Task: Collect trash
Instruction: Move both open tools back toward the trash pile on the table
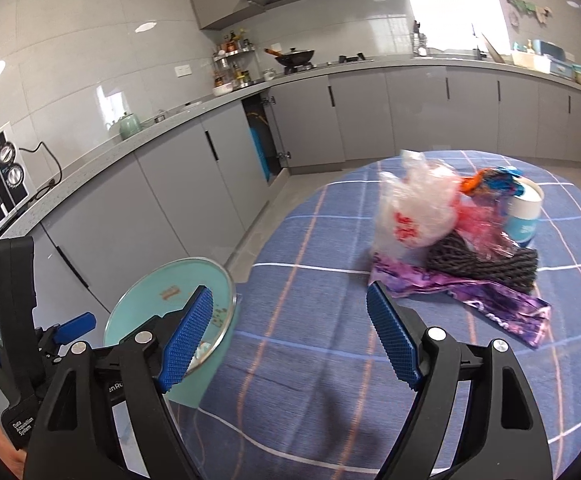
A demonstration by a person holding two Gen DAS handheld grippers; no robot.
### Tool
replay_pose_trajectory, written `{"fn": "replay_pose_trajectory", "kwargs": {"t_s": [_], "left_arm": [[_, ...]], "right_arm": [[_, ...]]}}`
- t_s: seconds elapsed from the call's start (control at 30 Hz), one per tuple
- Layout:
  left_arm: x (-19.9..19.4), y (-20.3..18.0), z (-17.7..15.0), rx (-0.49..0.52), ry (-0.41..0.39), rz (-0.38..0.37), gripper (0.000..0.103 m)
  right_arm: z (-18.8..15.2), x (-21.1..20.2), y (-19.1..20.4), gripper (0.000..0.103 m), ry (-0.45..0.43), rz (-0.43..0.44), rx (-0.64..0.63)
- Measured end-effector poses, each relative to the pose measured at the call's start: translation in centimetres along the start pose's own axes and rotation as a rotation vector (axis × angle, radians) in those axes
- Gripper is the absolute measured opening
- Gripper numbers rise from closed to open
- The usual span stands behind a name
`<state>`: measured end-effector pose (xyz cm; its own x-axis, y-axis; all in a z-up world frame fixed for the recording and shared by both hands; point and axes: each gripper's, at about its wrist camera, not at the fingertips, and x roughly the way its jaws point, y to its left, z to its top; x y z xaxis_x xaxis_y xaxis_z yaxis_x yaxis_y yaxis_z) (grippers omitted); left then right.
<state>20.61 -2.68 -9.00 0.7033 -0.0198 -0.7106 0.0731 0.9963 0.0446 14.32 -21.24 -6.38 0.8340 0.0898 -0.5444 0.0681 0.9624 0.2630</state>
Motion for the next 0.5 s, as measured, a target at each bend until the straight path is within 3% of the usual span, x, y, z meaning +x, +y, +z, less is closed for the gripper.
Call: {"fn": "replay_pose_trajectory", "kwargs": {"t_s": [0.5], "left_arm": [[-0.4, -4.9, -0.5, 0.069, 0.016, -0.06, 0.097]], "right_arm": [[-1.0, -1.7, -5.2, 0.079, -0.001, -0.079, 0.073]]}}
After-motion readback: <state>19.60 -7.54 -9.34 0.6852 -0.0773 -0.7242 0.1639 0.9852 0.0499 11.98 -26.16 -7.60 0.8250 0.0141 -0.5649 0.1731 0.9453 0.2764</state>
